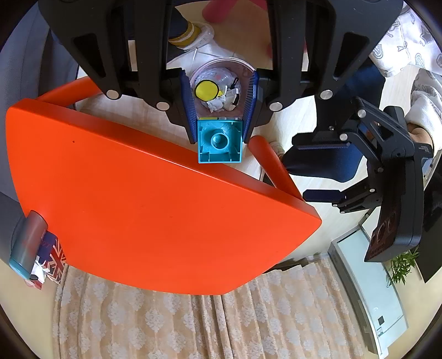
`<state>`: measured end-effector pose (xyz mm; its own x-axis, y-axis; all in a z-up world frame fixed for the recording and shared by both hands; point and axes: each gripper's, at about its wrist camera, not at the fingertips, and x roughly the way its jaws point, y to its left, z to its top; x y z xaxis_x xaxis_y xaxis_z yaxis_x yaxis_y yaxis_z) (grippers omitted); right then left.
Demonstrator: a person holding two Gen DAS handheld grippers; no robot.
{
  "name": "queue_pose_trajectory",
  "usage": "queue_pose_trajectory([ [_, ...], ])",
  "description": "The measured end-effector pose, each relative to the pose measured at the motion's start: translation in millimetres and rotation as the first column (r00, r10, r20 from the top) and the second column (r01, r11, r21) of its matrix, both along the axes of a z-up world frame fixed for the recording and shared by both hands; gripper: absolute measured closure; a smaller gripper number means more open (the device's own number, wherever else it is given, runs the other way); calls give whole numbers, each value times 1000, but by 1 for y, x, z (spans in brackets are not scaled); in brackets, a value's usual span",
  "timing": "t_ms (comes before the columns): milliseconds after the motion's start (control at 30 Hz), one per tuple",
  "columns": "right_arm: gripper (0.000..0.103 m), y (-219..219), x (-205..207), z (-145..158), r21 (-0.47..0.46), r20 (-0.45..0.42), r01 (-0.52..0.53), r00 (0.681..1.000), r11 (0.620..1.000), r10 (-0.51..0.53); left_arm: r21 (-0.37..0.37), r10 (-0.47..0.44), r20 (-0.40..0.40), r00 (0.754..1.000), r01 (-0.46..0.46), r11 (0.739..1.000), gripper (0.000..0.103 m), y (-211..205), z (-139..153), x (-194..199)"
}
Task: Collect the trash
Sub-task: 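Open the right gripper to drop the blue block into the bin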
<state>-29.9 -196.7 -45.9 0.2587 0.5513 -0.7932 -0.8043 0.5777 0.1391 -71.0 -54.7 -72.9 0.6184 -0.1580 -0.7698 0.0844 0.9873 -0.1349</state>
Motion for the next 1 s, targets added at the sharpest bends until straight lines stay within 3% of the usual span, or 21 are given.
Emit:
queue_pose_trajectory([
  [233, 71, 4, 0, -3, -12, -4, -23, 1000, 1000, 23, 14, 24, 61, 998, -25, 1000, 8, 7, 14, -9],
  [833, 71, 36, -3, -12, -29, -27, -118, 993, 993, 118, -7, 87, 58, 995, -87, 996, 8, 33, 15, -19],
  [867, 68, 37, -3, -12, -26, -28, -121, 992, 992, 120, -6, 89, 59, 994, -89, 996, 8, 33, 16, -19],
  [967, 27, 36, -3, -11, -19, -4, -104, 995, 994, 103, -5, 92, 60, 994, -92, 996, 8, 33, 17, -18],
  [1000, 20, 34, -2, -10, -8, 2, -93, 996, 996, 93, -4, 92, 60, 994, -92, 996, 8, 33, 16, -18],
])
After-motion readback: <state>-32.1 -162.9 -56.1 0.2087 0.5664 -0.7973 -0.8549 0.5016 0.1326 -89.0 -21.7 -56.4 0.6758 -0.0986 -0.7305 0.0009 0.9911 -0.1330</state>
